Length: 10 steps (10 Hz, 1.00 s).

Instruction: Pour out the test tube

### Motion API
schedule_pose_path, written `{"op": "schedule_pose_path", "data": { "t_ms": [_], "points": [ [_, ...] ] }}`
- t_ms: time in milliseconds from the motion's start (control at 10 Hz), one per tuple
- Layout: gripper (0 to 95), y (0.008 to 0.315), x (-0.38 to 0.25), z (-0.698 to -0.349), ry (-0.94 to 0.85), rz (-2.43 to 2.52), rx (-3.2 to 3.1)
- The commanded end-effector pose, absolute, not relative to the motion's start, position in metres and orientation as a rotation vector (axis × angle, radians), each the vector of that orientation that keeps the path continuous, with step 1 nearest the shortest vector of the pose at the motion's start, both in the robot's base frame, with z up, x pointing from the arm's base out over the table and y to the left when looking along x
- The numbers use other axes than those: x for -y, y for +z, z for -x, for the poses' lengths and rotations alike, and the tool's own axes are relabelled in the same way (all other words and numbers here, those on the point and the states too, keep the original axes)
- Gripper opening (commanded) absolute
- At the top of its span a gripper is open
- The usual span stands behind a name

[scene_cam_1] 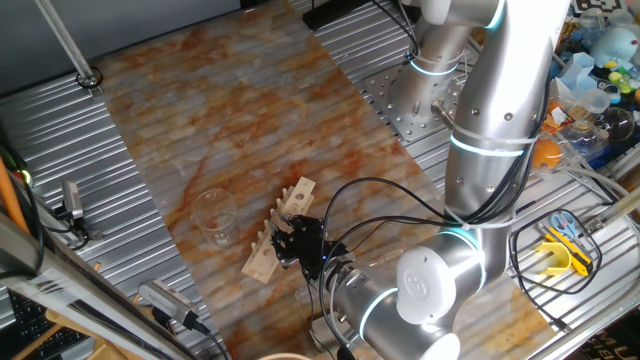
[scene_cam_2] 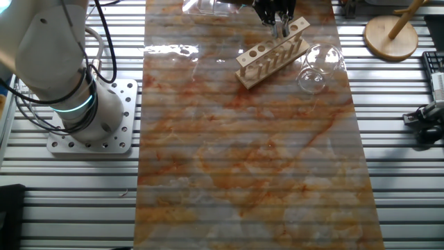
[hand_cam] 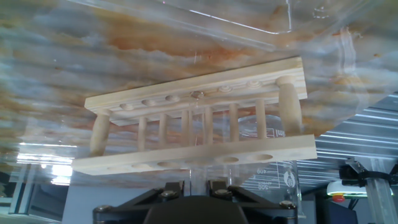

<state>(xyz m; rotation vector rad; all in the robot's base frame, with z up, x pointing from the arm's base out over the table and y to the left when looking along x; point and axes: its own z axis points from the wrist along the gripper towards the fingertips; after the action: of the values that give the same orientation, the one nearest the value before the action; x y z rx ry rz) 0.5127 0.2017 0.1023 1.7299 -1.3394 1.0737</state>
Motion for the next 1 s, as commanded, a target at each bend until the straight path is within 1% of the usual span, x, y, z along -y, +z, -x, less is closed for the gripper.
{"op": "schedule_pose_path", "data": {
  "t_ms": [100,200,300,1000],
  "points": [
    [38.0,0.102,-0.202,-0.513,1.072,-1.734,1.334],
    [38.0,0.102,-0.202,-0.513,1.074,-1.734,1.335],
    [57.0,0.103,-0.202,-0.513,1.074,-1.734,1.335],
    [57.0,0.115,-0.203,-0.511,1.073,-1.742,1.338]
  ]
}}
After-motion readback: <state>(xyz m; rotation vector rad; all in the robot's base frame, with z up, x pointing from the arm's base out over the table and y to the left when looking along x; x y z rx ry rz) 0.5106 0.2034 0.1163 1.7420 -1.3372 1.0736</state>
